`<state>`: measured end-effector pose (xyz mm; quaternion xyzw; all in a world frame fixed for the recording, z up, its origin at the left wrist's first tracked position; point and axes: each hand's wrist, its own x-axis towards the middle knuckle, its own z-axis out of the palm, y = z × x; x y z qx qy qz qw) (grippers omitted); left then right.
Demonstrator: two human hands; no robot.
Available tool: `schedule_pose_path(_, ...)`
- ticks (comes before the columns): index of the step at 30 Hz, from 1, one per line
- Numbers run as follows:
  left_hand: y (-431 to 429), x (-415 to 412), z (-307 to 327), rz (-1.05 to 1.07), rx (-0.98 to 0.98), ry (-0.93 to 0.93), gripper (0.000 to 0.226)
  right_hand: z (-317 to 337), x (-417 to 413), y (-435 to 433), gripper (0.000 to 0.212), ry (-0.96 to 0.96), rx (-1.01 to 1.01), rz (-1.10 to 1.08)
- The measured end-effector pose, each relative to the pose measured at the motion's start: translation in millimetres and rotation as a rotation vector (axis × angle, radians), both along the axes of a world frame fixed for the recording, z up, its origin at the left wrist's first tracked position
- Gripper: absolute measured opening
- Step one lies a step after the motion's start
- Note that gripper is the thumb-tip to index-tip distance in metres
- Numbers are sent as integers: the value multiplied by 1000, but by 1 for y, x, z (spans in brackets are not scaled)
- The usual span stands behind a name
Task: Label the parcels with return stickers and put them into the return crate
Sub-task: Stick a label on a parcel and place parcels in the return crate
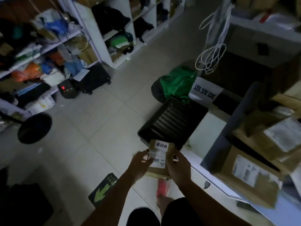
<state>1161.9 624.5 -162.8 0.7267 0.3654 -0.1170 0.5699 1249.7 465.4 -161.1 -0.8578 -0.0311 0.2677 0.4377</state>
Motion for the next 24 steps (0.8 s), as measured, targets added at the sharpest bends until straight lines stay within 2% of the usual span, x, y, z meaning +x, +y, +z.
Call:
schedule_pose_path(2, 25, 38, -7, -29, -22, 31, 46, 1, 30, 20, 30, 8, -7, -73)
schedule_pose_path(7, 55, 123, -4, -65, -110, 41, 22, -4, 92, 53, 23, 37, 20, -306)
schedule_pose_path(11, 71, 184, -11, -124, -149, 46, 25, -34, 138, 66, 28, 114, 73, -422)
schedule_pose_path(15, 86, 241, -38, -340, -156, 34, 31, -71, 176, 79, 30, 180, 111, -503)
schedule_pose_path(19, 111, 288, -95, -524, -95, 49, 40, -114, 209, 94, 28, 186, 100, -569)
schedule_pose_path(24, 157, 326, -216, -660, -78, 126, 51, -202, 243, 127, 13, 176, -1, -571)
